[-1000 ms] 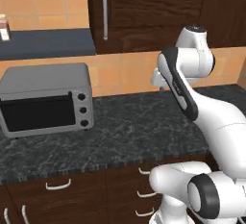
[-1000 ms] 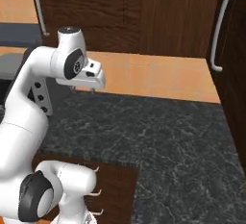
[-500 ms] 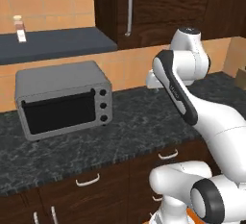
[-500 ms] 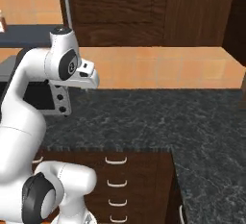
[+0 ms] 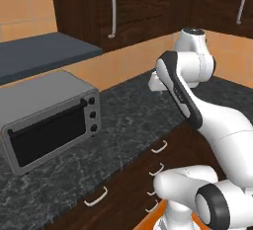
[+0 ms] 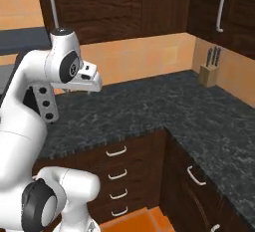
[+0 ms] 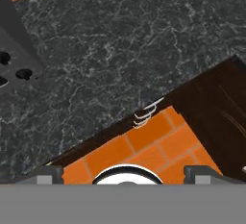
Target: Take a straw from the drawer in front and place it inside the glass cup on the dining counter.
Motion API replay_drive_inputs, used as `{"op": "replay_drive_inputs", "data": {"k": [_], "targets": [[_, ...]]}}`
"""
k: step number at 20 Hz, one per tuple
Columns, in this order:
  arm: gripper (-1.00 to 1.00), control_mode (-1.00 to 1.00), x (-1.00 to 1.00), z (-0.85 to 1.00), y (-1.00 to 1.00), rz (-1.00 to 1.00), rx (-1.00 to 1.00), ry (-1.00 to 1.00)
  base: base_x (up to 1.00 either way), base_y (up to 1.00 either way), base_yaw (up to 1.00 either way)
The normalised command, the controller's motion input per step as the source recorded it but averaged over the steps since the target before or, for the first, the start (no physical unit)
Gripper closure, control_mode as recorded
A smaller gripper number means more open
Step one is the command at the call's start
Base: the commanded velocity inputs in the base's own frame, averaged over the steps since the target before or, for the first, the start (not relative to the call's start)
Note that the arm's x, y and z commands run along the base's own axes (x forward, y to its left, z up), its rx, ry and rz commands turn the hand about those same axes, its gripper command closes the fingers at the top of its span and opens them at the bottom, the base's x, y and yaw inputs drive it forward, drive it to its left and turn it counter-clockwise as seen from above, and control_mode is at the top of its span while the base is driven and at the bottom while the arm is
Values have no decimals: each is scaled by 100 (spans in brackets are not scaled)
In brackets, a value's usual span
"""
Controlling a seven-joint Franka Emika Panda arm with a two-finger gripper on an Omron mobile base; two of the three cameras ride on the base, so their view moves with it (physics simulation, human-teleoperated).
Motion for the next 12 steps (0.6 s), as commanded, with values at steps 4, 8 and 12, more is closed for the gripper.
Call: {"op": "replay_drive_inputs", "data": {"k": [4, 8, 12], "targets": [[-100, 100, 0, 0, 0, 0, 0, 0, -12, 83, -55], [-100, 100, 0, 0, 0, 0, 0, 0, 0, 57, -62], [-100, 100, 0, 0, 0, 0, 0, 0, 0, 62, -62]]}}
